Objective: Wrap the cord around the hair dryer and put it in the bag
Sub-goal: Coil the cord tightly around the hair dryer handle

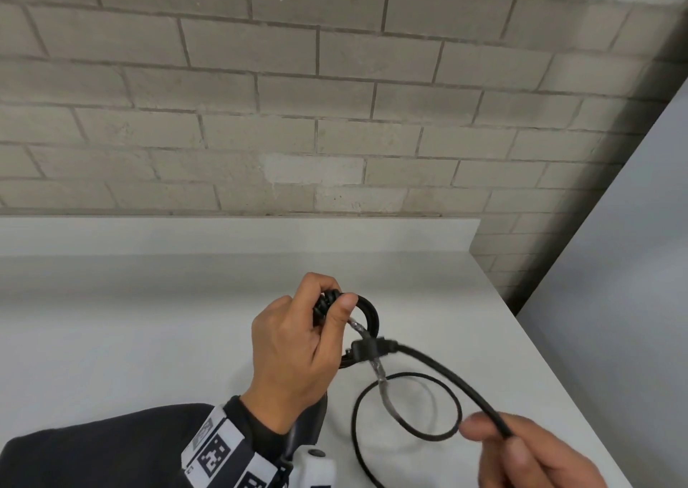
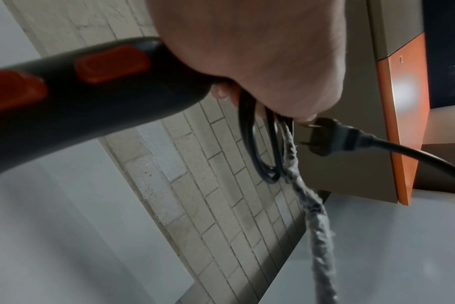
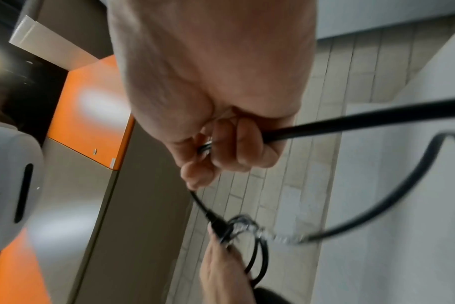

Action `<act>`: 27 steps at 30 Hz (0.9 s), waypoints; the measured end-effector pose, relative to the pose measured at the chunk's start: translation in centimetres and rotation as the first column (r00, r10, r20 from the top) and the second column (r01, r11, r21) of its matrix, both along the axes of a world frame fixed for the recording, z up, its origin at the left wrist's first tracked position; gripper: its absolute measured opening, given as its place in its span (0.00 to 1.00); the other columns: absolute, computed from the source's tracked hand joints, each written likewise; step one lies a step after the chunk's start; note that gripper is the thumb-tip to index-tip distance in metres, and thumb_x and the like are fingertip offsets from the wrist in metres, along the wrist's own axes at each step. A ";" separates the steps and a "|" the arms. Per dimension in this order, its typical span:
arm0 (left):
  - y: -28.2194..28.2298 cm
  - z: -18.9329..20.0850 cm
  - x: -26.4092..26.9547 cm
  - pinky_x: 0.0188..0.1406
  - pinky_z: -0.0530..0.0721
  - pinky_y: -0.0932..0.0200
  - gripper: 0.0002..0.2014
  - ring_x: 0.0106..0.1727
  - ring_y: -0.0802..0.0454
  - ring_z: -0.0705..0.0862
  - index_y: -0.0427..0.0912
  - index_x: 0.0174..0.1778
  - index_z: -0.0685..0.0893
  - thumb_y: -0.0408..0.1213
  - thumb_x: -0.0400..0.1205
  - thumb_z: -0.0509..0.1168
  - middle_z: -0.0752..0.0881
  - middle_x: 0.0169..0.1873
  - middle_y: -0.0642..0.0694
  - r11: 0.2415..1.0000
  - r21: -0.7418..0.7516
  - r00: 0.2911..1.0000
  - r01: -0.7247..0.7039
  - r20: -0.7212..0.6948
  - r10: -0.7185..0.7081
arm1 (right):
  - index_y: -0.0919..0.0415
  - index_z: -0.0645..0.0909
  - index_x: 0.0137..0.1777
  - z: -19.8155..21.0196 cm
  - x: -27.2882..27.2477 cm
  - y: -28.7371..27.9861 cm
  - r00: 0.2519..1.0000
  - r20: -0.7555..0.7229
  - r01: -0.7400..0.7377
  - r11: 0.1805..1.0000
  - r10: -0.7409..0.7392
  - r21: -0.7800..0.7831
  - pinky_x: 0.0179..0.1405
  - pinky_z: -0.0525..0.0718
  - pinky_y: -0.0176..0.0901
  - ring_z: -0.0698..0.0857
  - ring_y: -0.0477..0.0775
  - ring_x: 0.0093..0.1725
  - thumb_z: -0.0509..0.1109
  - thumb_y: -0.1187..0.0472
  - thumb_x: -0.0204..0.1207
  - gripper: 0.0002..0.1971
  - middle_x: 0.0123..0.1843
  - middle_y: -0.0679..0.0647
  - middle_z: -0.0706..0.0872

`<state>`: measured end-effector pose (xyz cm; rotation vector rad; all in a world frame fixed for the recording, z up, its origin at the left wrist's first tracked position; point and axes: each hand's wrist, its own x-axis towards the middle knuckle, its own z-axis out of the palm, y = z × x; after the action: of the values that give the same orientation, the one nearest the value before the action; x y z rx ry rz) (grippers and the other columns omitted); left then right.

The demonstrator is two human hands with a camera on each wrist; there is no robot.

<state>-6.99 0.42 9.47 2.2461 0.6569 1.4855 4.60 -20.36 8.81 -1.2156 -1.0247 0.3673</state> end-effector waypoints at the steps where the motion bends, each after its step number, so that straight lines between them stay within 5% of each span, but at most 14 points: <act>1: 0.1 0.0 -0.1 0.20 0.71 0.58 0.17 0.20 0.56 0.72 0.54 0.45 0.75 0.61 0.88 0.51 0.69 0.19 0.60 1.000 -0.016 1.000 -0.005 0.006 0.005 | 0.52 0.91 0.37 -0.2 0.6 -0.5 0.997 0.042 0.059 0.998 -0.058 -0.021 0.22 0.57 0.24 0.60 0.52 0.13 0.69 0.61 0.72 0.09 0.14 0.60 0.68; 3: 0.3 0.0 -0.2 0.21 0.71 0.59 0.17 0.21 0.56 0.72 0.55 0.45 0.75 0.61 0.87 0.51 0.69 0.19 0.60 0.999 -0.046 1.000 -0.003 0.021 0.004 | 0.50 0.89 0.30 -0.8 1.4 -1.4 0.962 0.200 0.215 0.966 -0.184 -0.147 0.18 0.60 0.27 0.67 0.47 0.15 0.68 0.60 0.70 0.12 0.16 0.49 0.76; 6: 0.4 -0.1 -0.3 0.21 0.71 0.59 0.16 0.21 0.56 0.72 0.55 0.44 0.75 0.61 0.87 0.52 0.69 0.19 0.60 0.998 -0.068 1.000 0.007 0.024 -0.005 | 0.43 0.86 0.23 -2.2 2.4 -2.2 0.827 0.473 0.469 0.837 -0.304 -0.282 0.29 0.72 0.17 0.82 0.36 0.26 0.73 0.53 0.70 0.14 0.21 0.39 0.85; 9: 0.2 -0.1 -0.2 0.21 0.71 0.58 0.16 0.21 0.54 0.73 0.55 0.44 0.76 0.61 0.87 0.52 0.72 0.19 0.57 0.998 -0.067 1.000 0.018 0.018 -0.016 | 0.45 0.82 0.21 -4.3 2.7 -2.3 0.799 0.507 0.556 0.720 -0.324 -0.416 0.24 0.73 0.23 0.76 0.40 0.18 0.83 0.58 0.69 0.18 0.14 0.42 0.76; 12: -0.3 -0.1 -0.1 0.21 0.71 0.57 0.17 0.21 0.54 0.73 0.55 0.44 0.76 0.61 0.87 0.51 0.72 0.19 0.56 0.997 -0.065 0.999 0.032 0.013 -0.031 | 0.36 0.80 0.35 -5.4 2.1 -1.3 0.779 0.554 0.587 0.653 -0.293 -0.479 0.23 0.73 0.23 0.73 0.39 0.18 0.79 0.45 0.67 0.09 0.18 0.41 0.75; 16: -0.7 0.0 0.1 0.20 0.71 0.57 0.17 0.21 0.54 0.72 0.55 0.44 0.76 0.61 0.87 0.51 0.69 0.19 0.58 0.997 -0.055 0.999 0.048 0.005 -0.048 | 0.36 0.79 0.54 -5.4 1.1 1.2 0.710 0.657 0.566 0.760 -0.252 -0.320 0.52 0.71 0.19 0.80 0.40 0.48 0.68 0.40 0.67 0.16 0.47 0.37 0.82; 19: -0.9 0.1 0.2 0.21 0.71 0.59 0.17 0.21 0.55 0.72 0.55 0.44 0.75 0.61 0.87 0.51 0.68 0.19 0.60 0.998 -0.047 0.999 0.040 -0.002 -0.040 | 0.37 0.80 0.57 -3.8 -1.1 3.0 0.910 0.377 0.323 0.869 -0.176 -0.375 0.62 0.73 0.22 0.82 0.32 0.60 0.71 0.33 0.63 0.23 0.56 0.34 0.86; 21: -0.9 0.1 0.1 0.21 0.72 0.58 0.17 0.21 0.55 0.72 0.55 0.45 0.75 0.61 0.87 0.51 0.67 0.19 0.61 0.999 -0.034 1.000 0.022 -0.009 -0.023 | 0.38 0.82 0.57 -3.1 -2.2 3.9 0.998 0.049 -0.013 0.896 0.038 -0.444 0.58 0.80 0.32 0.88 0.38 0.52 0.72 0.35 0.64 0.21 0.50 0.40 0.90; 23: -0.6 0.1 -0.1 0.20 0.72 0.56 0.17 0.20 0.56 0.72 0.55 0.45 0.75 0.61 0.87 0.51 0.67 0.19 0.61 1.000 -0.026 1.000 0.008 -0.009 -0.008 | 0.39 0.83 0.55 -2.3 -2.7 4.2 0.993 -0.063 -0.114 0.896 0.096 -0.429 0.43 0.79 0.32 0.84 0.43 0.36 0.72 0.43 0.69 0.14 0.36 0.45 0.86; 25: -0.3 0.1 -0.3 0.19 0.72 0.55 0.17 0.20 0.56 0.71 0.55 0.45 0.76 0.61 0.88 0.50 0.67 0.19 0.61 1.000 -0.024 1.000 -0.003 -0.005 0.003 | 0.41 0.84 0.52 -1.5 -2.5 4.3 0.992 0.121 0.077 0.920 -0.032 -0.385 0.32 0.73 0.30 0.76 0.41 0.28 0.71 0.46 0.70 0.11 0.30 0.43 0.81; 27: -0.1 0.1 -0.6 0.18 0.72 0.54 0.17 0.19 0.57 0.71 0.55 0.45 0.76 0.61 0.88 0.50 0.66 0.19 0.61 1.000 -0.012 1.000 -0.003 -0.007 0.003 | 0.40 0.84 0.48 -0.3 -1.9 4.0 0.905 0.390 0.276 0.933 -0.171 -0.231 0.30 0.75 0.27 0.79 0.40 0.28 0.70 0.44 0.72 0.07 0.33 0.41 0.84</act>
<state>-7.55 0.34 9.56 2.2437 0.6699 1.4714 2.73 -16.35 8.47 -1.6887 -1.1567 0.1045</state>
